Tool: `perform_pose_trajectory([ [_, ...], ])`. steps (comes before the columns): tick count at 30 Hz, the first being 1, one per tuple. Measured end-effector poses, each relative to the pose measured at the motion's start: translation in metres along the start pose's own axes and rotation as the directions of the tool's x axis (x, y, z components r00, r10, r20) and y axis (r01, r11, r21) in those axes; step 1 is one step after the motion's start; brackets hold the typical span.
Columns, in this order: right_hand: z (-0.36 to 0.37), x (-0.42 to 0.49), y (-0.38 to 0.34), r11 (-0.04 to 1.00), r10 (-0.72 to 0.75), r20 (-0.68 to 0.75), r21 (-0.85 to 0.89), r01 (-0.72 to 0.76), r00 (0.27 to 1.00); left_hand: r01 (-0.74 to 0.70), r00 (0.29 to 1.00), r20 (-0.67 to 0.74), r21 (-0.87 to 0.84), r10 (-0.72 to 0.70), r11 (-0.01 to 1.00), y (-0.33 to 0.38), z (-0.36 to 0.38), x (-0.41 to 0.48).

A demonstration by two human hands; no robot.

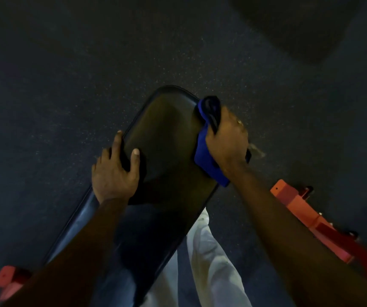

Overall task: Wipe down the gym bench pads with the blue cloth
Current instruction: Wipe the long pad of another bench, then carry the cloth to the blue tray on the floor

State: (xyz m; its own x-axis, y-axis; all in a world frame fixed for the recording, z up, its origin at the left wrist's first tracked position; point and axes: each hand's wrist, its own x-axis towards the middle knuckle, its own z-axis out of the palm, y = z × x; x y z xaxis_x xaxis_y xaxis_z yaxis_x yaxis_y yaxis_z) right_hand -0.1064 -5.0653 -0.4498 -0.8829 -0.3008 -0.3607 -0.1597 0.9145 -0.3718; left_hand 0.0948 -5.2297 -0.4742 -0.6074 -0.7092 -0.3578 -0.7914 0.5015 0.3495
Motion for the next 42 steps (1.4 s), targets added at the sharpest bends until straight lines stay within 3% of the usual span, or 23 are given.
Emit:
perform_pose_trajectory([
  [6,0.012,0.023,-0.074,0.943,-0.288,0.134,-0.134,0.306,0.948,0.03,1.0,0.001,0.008,-0.03,1.0,-0.001,0.001,0.001],
  [10,0.017,0.032,-0.095,0.787,-0.527,0.274,-0.2,0.584,0.804,0.017,1.0,-0.023,-0.008,-0.017,1.0,-0.002,0.002,0.001],
  [13,0.021,0.042,-0.107,0.734,-0.6,0.332,-0.132,0.666,0.728,0.017,1.0,-0.021,-0.001,-0.017,1.0,-0.004,0.004,0.001],
  [15,0.018,0.043,-0.098,0.777,-0.58,0.297,-0.079,0.625,0.759,0.016,1.0,-0.02,-0.003,-0.016,1.0,-0.005,0.004,0.002],
  [16,0.016,0.042,-0.087,0.826,-0.533,0.255,-0.048,0.561,0.807,0.018,1.0,-0.016,-0.003,-0.018,1.0,-0.005,0.004,0.002],
  [19,0.007,0.031,-0.045,0.968,-0.249,0.12,0.062,0.243,0.961,0.024,1.0,0.006,-0.006,-0.024,1.0,-0.006,0.003,0.002],
  [21,-0.001,0.015,-0.015,0.991,-0.112,0.103,0.09,0.103,0.988,0.023,0.999,0.036,-0.01,-0.023,1.0,-0.007,0.002,0.003],
  [28,-0.011,-0.016,0.021,0.972,0.149,0.099,0.17,-0.164,0.984,0.033,0.998,0.056,-0.009,-0.032,0.999,-0.007,0.001,0.004],
  [32,-0.02,-0.013,0.019,0.966,0.128,0.155,0.204,-0.158,0.98,0.049,0.994,0.103,-0.015,-0.047,0.999,-0.006,-0.004,0.003],
  [36,-0.056,-0.008,0.02,0.951,0.161,0.31,0.206,-0.231,0.937,0.09,0.956,0.282,-0.026,-0.079,0.996,-0.002,-0.019,0.009],
  [40,-0.11,-0.019,0.014,0.947,0.169,0.314,0.212,-0.242,0.934,0.099,0.916,0.388,0.037,-0.105,0.994,0.016,-0.05,0.02],
  [42,-0.144,-0.027,0.006,0.948,0.165,0.299,0.215,-0.235,0.94,0.117,0.906,0.412,-0.033,-0.093,0.993,0.034,-0.07,0.028],
])
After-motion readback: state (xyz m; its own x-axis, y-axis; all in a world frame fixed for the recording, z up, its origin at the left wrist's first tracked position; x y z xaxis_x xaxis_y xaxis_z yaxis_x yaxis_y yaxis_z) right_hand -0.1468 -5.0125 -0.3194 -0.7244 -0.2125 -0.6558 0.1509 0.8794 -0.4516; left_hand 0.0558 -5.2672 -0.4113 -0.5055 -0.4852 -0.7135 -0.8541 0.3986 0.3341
